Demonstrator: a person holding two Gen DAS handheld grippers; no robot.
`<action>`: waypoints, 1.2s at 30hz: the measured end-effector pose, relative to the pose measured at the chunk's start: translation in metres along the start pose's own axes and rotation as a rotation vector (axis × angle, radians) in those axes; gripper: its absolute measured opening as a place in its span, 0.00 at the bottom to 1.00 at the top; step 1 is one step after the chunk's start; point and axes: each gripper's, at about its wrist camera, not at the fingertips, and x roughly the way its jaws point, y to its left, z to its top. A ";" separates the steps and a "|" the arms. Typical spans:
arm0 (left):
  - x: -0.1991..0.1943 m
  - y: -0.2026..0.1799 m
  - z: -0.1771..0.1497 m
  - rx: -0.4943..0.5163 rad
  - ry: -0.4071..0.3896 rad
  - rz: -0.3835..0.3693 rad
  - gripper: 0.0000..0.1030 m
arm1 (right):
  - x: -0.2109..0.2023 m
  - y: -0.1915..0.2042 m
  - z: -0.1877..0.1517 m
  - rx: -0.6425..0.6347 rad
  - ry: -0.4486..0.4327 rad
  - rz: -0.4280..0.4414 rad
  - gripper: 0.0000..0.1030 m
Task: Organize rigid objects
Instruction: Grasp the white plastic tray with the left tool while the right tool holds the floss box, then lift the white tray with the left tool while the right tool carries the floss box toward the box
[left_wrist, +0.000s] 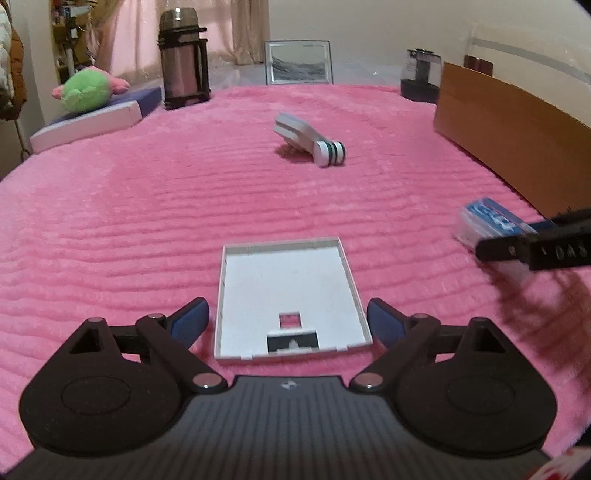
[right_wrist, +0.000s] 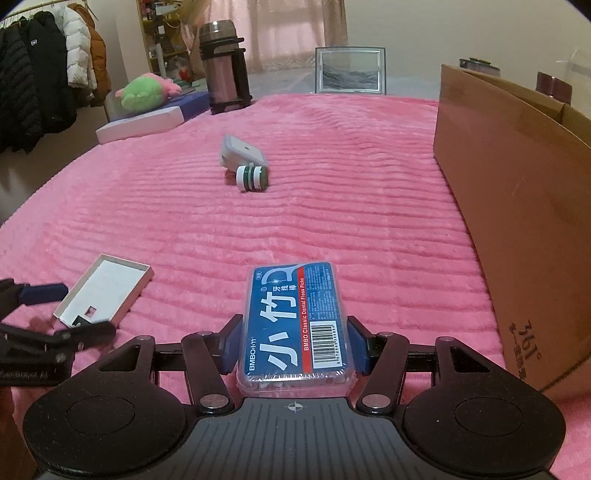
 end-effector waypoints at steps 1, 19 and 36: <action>0.003 -0.001 0.002 -0.004 -0.001 0.009 0.88 | -0.001 0.000 -0.001 -0.001 0.000 -0.002 0.52; 0.023 -0.001 0.003 -0.064 0.000 0.043 0.81 | 0.004 0.000 -0.006 -0.001 -0.008 -0.019 0.53; 0.010 -0.003 -0.002 -0.065 0.008 0.013 0.81 | -0.001 -0.001 -0.007 0.000 -0.024 -0.019 0.53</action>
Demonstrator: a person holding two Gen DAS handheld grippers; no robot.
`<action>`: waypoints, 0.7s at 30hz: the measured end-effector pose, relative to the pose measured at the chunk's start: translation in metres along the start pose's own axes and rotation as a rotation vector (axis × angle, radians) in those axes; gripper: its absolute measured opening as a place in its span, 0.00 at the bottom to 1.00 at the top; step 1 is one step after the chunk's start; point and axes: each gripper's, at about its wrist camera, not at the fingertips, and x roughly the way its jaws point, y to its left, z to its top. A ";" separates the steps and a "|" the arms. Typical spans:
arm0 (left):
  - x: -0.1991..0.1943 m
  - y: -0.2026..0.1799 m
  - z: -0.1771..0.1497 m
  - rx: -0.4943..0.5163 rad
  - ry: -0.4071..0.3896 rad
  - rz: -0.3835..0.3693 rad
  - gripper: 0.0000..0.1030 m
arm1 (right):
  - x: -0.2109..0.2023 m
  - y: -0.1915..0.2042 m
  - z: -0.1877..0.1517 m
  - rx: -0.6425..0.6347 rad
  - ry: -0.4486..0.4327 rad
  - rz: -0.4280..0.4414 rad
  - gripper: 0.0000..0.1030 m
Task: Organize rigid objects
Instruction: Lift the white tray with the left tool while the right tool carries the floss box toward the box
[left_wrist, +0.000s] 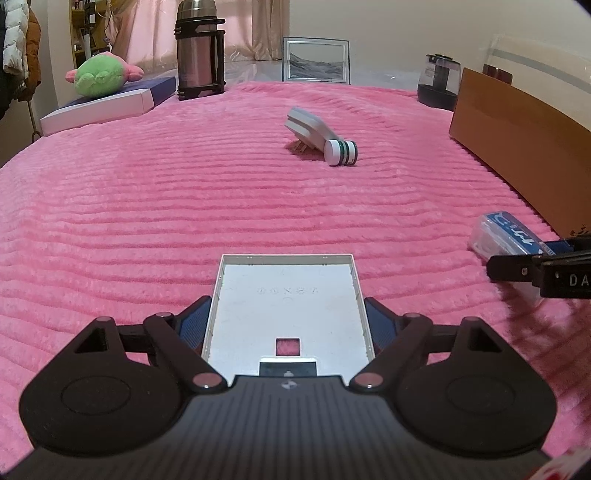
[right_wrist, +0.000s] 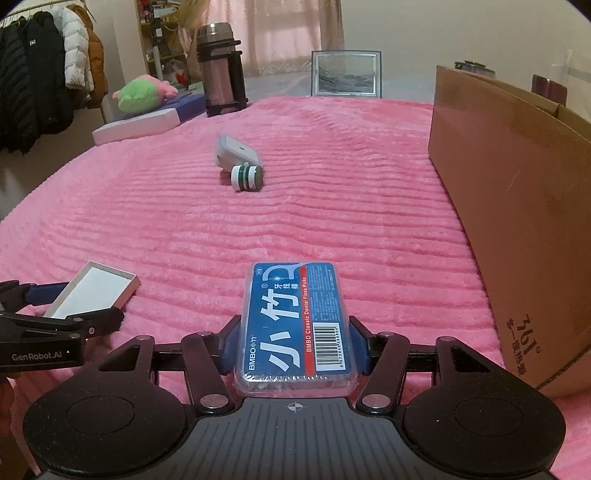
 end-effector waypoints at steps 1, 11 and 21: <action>-0.001 -0.001 0.000 0.001 0.000 -0.003 0.81 | -0.001 0.000 0.000 0.000 -0.002 0.000 0.53; -0.022 -0.012 0.001 -0.008 0.005 -0.031 0.81 | -0.021 -0.002 0.003 0.016 -0.030 0.009 0.53; -0.042 -0.024 0.000 0.003 -0.002 -0.046 0.81 | -0.045 -0.006 0.001 0.038 -0.054 0.014 0.53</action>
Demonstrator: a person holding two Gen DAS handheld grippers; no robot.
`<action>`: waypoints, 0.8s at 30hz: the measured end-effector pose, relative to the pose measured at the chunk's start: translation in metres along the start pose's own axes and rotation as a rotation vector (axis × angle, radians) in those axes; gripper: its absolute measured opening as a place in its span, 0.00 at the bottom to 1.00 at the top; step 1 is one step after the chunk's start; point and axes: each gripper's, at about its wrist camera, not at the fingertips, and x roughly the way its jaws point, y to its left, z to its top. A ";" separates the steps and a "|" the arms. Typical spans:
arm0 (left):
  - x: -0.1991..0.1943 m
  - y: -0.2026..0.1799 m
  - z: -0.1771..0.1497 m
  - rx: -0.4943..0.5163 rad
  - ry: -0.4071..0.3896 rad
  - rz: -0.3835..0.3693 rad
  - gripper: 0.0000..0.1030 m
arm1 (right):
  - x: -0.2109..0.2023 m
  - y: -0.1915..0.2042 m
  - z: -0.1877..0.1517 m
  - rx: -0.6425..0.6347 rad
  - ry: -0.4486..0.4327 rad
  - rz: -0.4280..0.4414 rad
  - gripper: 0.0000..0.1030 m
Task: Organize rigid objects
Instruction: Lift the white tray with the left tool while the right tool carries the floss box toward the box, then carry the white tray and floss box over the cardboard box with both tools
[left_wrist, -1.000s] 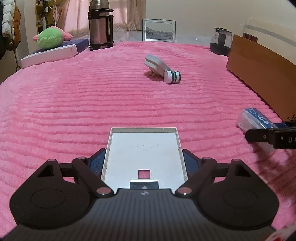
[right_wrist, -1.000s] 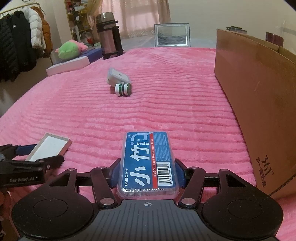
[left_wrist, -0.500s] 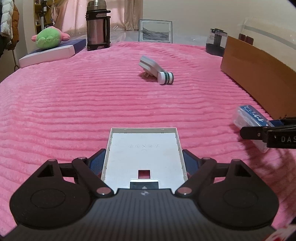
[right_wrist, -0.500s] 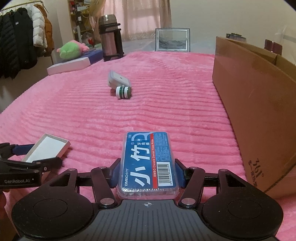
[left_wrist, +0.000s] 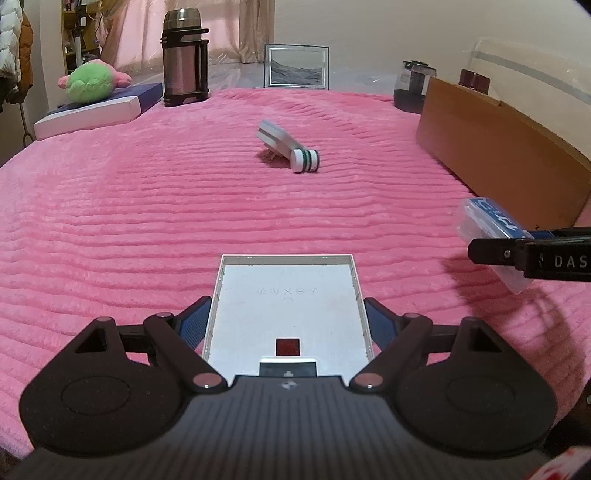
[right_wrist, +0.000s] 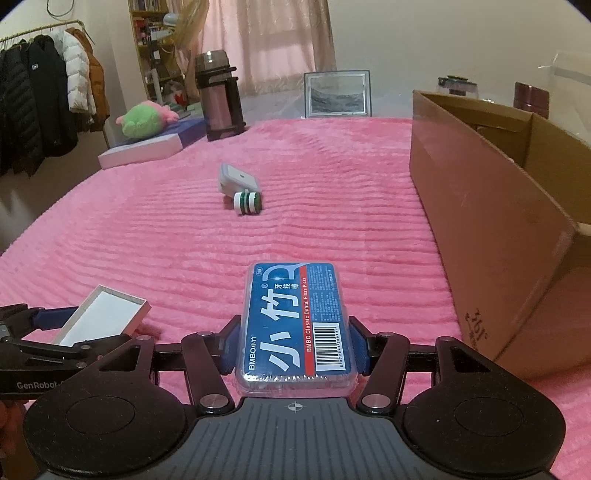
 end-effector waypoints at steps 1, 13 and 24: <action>-0.002 -0.001 0.000 0.000 -0.002 -0.002 0.81 | -0.002 0.000 0.000 0.001 -0.002 0.000 0.53; -0.022 -0.018 0.003 0.031 -0.021 -0.021 0.81 | -0.026 -0.009 -0.006 0.026 -0.013 0.004 0.53; -0.039 -0.057 0.016 0.060 -0.050 -0.124 0.81 | -0.062 -0.027 -0.003 0.066 -0.041 0.008 0.53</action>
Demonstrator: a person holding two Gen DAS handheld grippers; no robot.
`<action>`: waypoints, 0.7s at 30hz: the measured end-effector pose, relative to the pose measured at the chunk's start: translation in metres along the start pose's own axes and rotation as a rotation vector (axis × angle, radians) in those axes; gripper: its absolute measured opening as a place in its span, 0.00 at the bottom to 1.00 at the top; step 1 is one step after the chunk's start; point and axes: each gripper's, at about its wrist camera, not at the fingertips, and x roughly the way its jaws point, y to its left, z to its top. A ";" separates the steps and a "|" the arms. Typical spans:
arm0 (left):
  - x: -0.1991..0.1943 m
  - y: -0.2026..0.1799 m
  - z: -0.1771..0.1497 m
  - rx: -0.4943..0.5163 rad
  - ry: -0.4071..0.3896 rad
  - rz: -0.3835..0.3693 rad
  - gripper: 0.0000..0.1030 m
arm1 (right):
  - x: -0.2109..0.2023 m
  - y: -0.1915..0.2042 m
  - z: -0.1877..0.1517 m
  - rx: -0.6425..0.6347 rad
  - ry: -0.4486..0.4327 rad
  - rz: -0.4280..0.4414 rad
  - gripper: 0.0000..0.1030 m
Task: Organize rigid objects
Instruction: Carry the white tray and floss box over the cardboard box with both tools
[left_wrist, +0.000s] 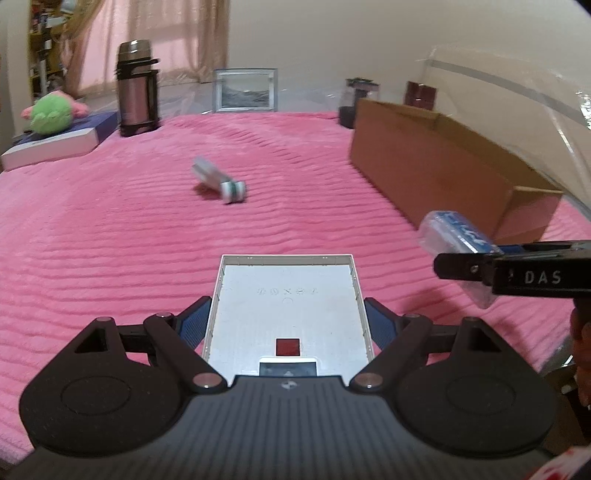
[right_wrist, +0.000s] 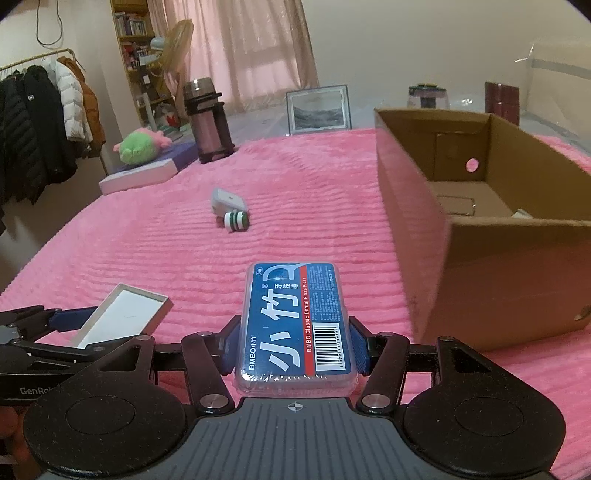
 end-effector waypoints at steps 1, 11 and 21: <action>-0.001 -0.005 0.002 0.001 -0.004 -0.015 0.81 | -0.004 -0.003 0.000 0.004 -0.003 0.003 0.53; -0.007 -0.050 0.024 0.030 -0.025 -0.147 0.81 | -0.061 -0.046 0.001 0.045 -0.051 -0.047 0.53; -0.006 -0.103 0.047 0.112 -0.041 -0.278 0.81 | -0.102 -0.097 -0.001 0.080 -0.073 -0.173 0.53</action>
